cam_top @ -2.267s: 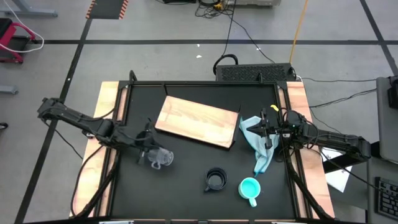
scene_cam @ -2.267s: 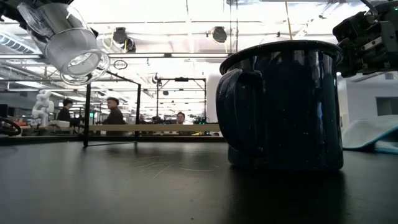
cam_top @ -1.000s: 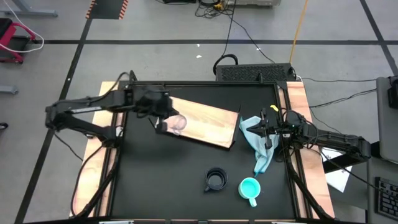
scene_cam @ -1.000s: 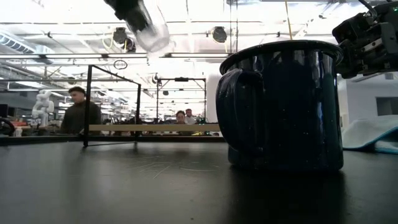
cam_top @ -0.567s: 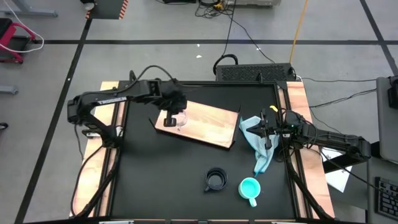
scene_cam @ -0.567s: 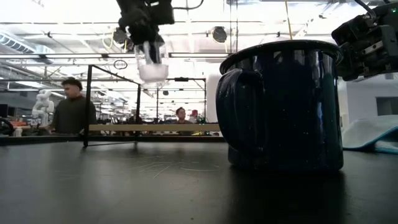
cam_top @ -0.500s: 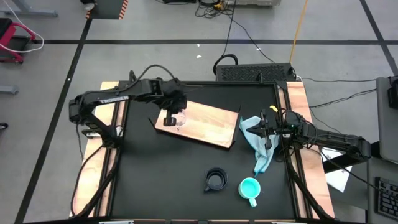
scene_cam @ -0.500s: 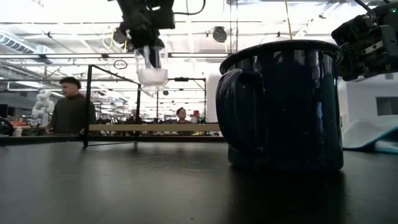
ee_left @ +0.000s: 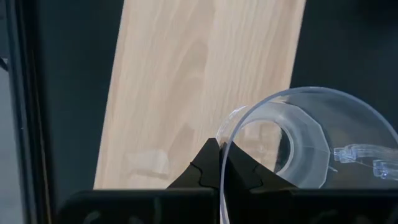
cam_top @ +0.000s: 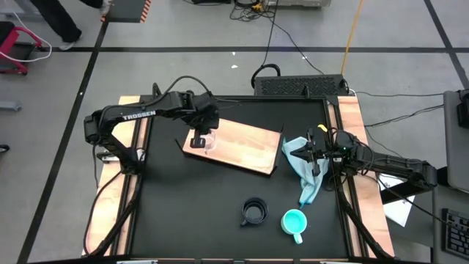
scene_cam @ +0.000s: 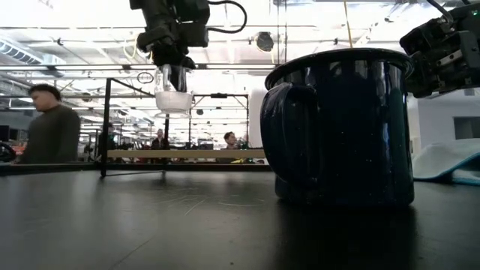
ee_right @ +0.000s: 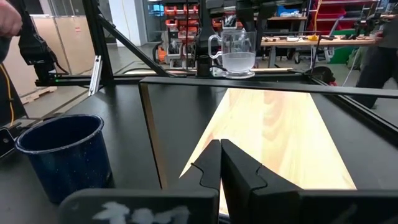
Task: Stack small to large cups/mugs on shelf
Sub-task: Put the transparent mug on the shelf
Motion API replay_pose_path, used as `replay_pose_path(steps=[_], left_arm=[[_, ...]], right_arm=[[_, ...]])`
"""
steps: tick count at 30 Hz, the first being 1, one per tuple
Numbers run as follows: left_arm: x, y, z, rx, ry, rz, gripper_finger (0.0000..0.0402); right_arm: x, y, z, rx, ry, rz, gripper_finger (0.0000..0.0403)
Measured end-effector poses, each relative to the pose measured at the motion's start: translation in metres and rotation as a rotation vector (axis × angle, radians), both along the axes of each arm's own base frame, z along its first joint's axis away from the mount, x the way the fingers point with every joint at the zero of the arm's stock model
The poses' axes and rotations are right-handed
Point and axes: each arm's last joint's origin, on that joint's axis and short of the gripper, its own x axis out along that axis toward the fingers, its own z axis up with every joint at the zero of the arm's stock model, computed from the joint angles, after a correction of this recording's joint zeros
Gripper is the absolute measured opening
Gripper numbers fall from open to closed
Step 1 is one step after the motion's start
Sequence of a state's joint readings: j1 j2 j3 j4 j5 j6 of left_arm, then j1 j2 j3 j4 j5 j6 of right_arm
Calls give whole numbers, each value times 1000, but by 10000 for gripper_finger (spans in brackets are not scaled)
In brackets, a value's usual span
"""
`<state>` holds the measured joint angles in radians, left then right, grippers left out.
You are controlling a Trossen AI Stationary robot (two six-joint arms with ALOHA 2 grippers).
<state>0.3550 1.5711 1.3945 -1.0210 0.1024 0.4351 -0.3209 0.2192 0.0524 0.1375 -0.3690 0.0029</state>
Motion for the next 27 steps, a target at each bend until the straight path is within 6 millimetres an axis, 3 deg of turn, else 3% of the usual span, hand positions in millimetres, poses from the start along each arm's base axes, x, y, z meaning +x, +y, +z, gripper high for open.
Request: replay_pose_path(steps=[12,27], left_arm=[[1,-4,-1,4,10,42,0],[-2,-11,-29,55,89,29,0]], right_arm=[[0,0,0,3,0,0,0],[0,0,1,1,-7,0,0]])
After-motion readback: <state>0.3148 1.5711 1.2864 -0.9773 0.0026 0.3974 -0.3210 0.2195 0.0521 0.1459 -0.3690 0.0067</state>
